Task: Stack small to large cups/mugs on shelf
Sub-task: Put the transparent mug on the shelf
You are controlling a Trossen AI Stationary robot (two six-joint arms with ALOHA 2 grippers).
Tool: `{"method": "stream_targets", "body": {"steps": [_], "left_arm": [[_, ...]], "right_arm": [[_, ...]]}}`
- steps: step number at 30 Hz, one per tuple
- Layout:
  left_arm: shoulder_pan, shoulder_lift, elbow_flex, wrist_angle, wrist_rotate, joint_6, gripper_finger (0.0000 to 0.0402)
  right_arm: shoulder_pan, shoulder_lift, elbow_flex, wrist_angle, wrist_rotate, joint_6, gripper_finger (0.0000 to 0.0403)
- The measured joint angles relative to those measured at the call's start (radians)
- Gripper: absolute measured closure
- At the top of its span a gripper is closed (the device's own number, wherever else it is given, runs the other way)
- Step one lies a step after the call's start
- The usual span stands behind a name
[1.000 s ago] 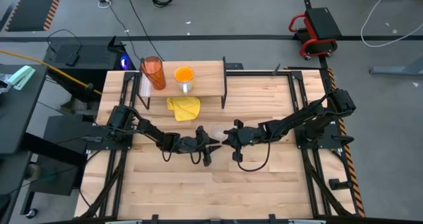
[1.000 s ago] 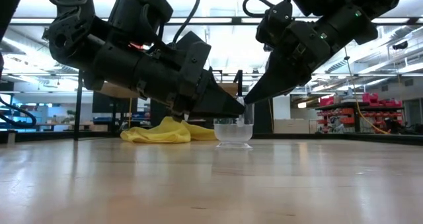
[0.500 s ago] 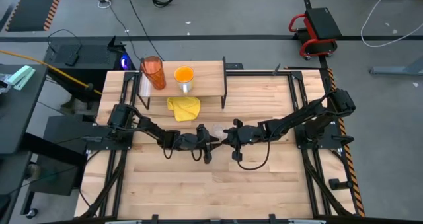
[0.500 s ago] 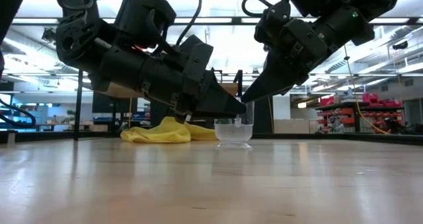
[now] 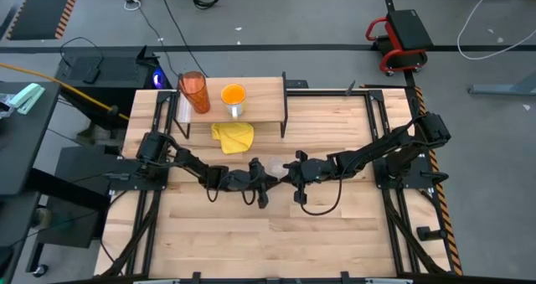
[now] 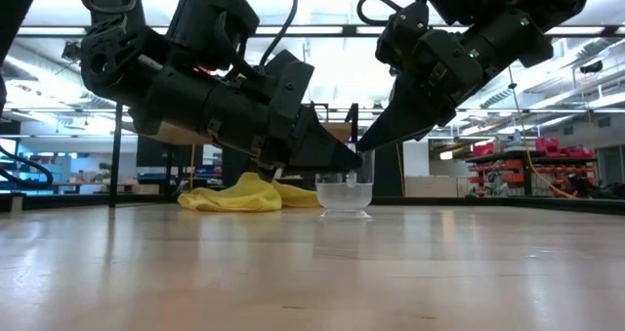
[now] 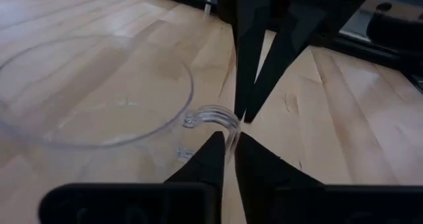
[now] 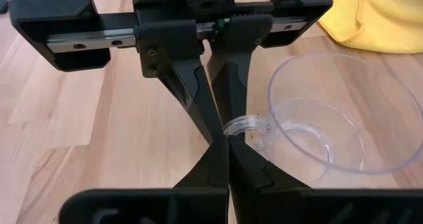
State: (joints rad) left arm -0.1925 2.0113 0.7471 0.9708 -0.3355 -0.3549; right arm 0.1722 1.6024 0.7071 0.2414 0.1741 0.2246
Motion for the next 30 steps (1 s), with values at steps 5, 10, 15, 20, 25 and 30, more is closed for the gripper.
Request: {"method": "stream_targets", "body": {"steps": [5,10,15,20,25,30], "left_arm": [[0.0,-0.003,0.0,0.008,-0.004,0.009,0.0388],[0.0,-0.003,0.001,0.001,-0.001,0.004,0.0375],[-0.001,-0.002,0.001,0.001,-0.002,0.009,0.0388],[-0.01,-0.002,0.001,-0.002,-0.002,0.038,0.0389],[-0.019,-0.008,0.0,-0.006,0.0,0.072,0.0389],[-0.026,-0.036,0.002,-0.03,0.041,0.098,0.0389]], "right_arm": [[0.0,-0.001,0.0,-0.002,0.0,0.0,0.0398],[0.002,-0.001,0.0,-0.002,0.0,-0.001,0.0398],[0.039,-0.018,0.0,-0.056,0.045,-0.012,0.0398],[0.14,-0.07,0.0,-0.167,0.173,0.008,0.0398],[0.257,-0.125,0.0,-0.226,0.284,0.057,0.0398],[0.343,-0.148,0.0,-0.236,0.366,0.069,0.0398]]}}
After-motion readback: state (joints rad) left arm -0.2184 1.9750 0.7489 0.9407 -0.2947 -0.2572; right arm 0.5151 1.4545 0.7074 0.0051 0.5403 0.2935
